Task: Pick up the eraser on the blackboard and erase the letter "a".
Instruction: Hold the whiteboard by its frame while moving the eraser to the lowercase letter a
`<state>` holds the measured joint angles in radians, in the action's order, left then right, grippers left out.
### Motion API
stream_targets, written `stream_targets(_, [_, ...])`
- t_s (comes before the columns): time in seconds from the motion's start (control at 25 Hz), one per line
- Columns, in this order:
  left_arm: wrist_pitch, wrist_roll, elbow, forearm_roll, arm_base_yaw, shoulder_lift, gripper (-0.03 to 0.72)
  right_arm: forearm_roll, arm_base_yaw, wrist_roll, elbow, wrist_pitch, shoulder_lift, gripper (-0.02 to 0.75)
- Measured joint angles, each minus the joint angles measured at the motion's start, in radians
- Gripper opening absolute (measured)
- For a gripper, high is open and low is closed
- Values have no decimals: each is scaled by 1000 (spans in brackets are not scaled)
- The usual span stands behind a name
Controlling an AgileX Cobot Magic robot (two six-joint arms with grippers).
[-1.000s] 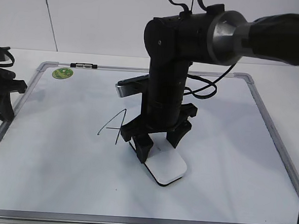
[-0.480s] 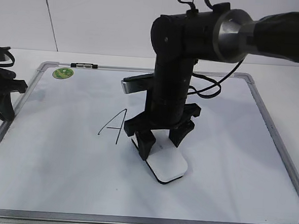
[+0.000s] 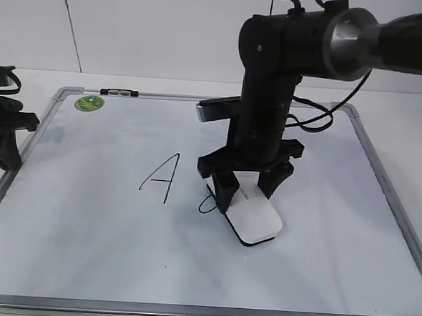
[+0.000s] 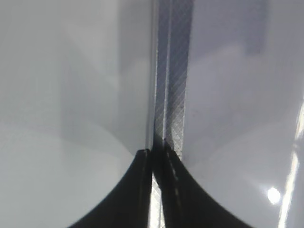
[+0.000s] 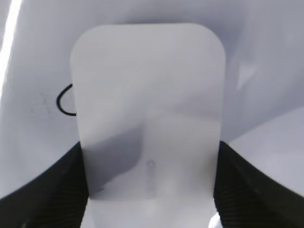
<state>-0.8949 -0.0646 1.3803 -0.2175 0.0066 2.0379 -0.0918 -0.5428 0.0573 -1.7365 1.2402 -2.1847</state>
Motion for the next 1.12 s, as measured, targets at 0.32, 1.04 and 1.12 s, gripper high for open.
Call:
stream_targets(0.32, [0,0,0,0,0,0,13,23,41,19,-8,2,-2,556])
stream_targets(1.04, [-6,0,0,-2,0,0,13,33,36,3,-100,31,-55,555])
stream_targets(1.12, [-6,0,0,-2,0,0,13,51,19,-4,-101,31,-55,555])
